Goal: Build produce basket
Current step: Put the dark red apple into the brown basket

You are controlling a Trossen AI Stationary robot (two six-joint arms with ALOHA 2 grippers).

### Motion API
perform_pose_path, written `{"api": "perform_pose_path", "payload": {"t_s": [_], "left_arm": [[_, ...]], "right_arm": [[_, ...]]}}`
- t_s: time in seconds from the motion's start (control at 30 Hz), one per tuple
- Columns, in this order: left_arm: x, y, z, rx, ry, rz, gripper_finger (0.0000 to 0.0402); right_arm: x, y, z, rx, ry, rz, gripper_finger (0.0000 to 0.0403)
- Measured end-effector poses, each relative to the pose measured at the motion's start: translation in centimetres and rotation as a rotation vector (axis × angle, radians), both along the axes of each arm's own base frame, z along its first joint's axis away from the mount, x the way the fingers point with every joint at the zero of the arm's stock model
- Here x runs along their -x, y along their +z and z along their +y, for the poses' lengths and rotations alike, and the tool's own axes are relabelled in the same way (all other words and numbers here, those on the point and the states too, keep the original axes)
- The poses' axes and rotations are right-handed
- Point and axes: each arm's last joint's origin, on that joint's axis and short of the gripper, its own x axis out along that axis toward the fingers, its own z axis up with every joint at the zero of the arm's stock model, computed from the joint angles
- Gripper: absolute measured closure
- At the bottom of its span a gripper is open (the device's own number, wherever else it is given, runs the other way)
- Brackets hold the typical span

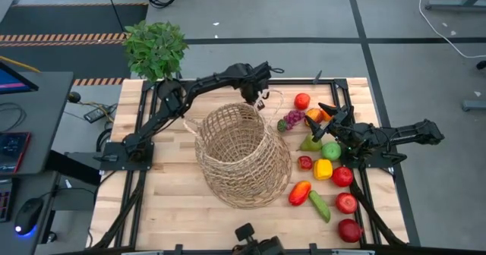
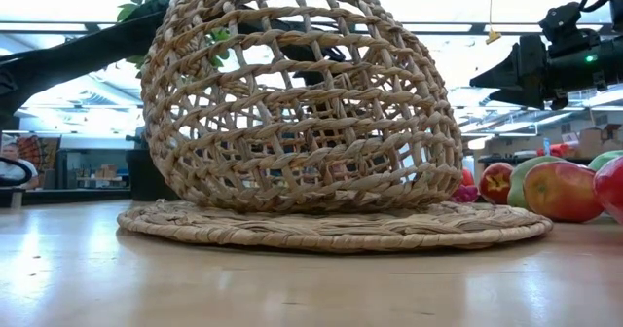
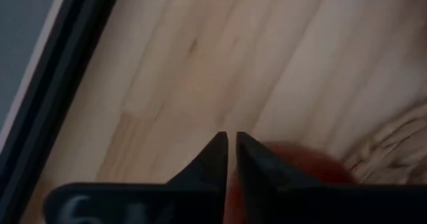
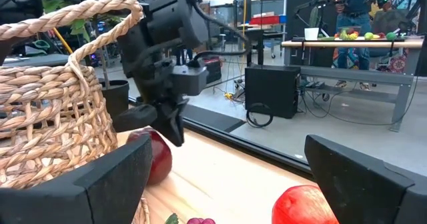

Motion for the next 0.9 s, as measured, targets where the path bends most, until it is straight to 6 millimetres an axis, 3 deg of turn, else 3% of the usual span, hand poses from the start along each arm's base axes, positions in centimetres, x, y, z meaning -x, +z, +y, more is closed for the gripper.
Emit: {"api": "perform_pose_path", "payload": {"t_s": [0.3,0.63,0.77,0.9], "left_arm": [[2.5,-0.4,1.2,0.138,0.14,0.12,0.0379],[3.9,0.9,2.8,0.085,0.266,0.123,0.0393],[3.5,2.0,3.0,0.123,0.302,0.008,0.0393],[2.9,2.9,3.0,0.282,0.259,-0.157,0.0384]], "right_arm": [[0.0,0.0,0.0,0.0,0.0,0.001,0.0007],[0.0,0.0,0.0,0.0,-0.001,0.001,0.0007],[0.0,0.0,0.0,0.0,0.0,0.0,0.0007],[0.0,0.0,0.0,0.0,0.0,0.001,0.0007]]}}
